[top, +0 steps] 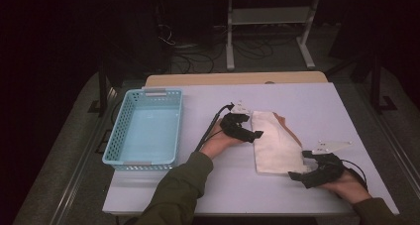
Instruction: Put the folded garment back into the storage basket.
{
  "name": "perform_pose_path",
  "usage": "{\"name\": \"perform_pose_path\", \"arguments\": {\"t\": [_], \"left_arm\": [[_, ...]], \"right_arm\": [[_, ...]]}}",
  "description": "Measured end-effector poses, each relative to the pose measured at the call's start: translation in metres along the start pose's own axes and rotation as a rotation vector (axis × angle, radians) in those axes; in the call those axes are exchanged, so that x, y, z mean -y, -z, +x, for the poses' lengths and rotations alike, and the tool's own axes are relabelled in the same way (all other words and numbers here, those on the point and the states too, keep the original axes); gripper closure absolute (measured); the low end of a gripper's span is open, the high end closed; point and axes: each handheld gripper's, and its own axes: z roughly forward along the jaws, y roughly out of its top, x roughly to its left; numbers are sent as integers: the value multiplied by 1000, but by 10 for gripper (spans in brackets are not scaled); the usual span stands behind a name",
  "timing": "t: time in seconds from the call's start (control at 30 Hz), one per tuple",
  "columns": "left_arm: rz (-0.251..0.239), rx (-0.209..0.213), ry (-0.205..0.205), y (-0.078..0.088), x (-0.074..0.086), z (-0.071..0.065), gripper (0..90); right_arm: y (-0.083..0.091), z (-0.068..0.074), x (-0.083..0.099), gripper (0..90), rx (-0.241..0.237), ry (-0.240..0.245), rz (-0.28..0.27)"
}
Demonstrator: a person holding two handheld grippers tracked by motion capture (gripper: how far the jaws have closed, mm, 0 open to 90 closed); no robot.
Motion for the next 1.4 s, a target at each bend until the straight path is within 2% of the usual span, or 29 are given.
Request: {"name": "perform_pose_path", "arguments": {"t": [0.3,0.6,0.77,0.9,1.03,1.3,1.4], "left_arm": [[-6,-6,-5,-6,-9,9,270],[34,-23,-4,-19,-15,24,380],[38,-37,-2,-24,-18,29,408],[62,-55,-3,-29,-22,36,412],[55,-70,2,-34,-24,41,435],[62,-73,27,-43,-26,48,470],[68,-72,51,-47,-24,51,466]], "right_arm": [[0,0,0,9,-6,2,-3],[1,0,0,9,-8,0,-7],[1,-1,0,9,-9,1,-8],[1,0,0,9,-12,-1,-7],[1,0,0,9,-15,-1,-8],[1,0,0,9,-15,-1,-8],[1,-1,0,9,-14,1,-10]]}}
